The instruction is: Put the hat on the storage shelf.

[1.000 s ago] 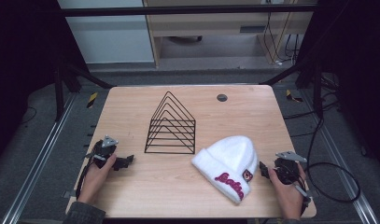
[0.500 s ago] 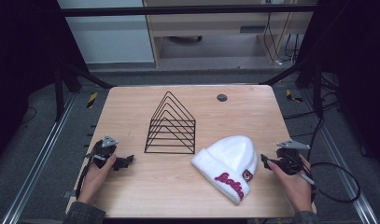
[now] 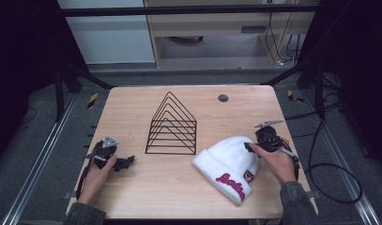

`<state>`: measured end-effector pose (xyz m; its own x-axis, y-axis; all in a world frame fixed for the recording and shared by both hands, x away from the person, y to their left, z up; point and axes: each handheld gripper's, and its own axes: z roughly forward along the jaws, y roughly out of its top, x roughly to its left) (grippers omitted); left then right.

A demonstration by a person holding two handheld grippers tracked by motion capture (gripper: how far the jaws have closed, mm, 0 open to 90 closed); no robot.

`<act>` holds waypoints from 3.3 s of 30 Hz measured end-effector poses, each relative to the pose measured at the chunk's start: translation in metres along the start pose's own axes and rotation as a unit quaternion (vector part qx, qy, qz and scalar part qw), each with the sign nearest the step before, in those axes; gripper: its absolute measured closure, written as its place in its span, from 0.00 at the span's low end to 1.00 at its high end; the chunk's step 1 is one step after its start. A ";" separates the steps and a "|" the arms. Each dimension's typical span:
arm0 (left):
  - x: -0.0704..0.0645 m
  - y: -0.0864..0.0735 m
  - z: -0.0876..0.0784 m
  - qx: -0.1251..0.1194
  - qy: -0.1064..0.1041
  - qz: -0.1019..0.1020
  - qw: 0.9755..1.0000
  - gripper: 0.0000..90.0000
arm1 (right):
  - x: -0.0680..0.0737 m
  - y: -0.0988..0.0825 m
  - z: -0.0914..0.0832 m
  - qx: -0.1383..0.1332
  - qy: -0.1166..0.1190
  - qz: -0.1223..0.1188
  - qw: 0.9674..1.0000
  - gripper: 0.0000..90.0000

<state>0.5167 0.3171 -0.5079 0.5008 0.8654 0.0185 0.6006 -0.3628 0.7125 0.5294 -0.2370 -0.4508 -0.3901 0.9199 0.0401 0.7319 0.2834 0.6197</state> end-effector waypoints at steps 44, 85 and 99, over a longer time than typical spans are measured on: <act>-0.020 0.017 -0.024 -0.044 -0.001 0.032 0.999 0.05 | 0.082 0.006 -0.107 -0.200 0.063 -0.118 0.970 0.93; -0.063 0.161 -0.128 -0.130 -0.095 0.140 0.977 0.14 | 0.099 0.149 -0.204 -0.361 0.022 -0.181 0.914 0.93; -0.070 0.183 -0.122 -0.155 -0.126 0.120 0.973 0.22 | 0.117 0.179 -0.201 -0.386 0.071 -0.185 0.901 0.93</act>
<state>0.5157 0.2325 -0.2935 0.7633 0.6427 0.0659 0.2504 -0.3883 0.8869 0.5026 -0.1334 -0.1772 -0.6356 0.7413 -0.2157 -0.0481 0.2408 0.9694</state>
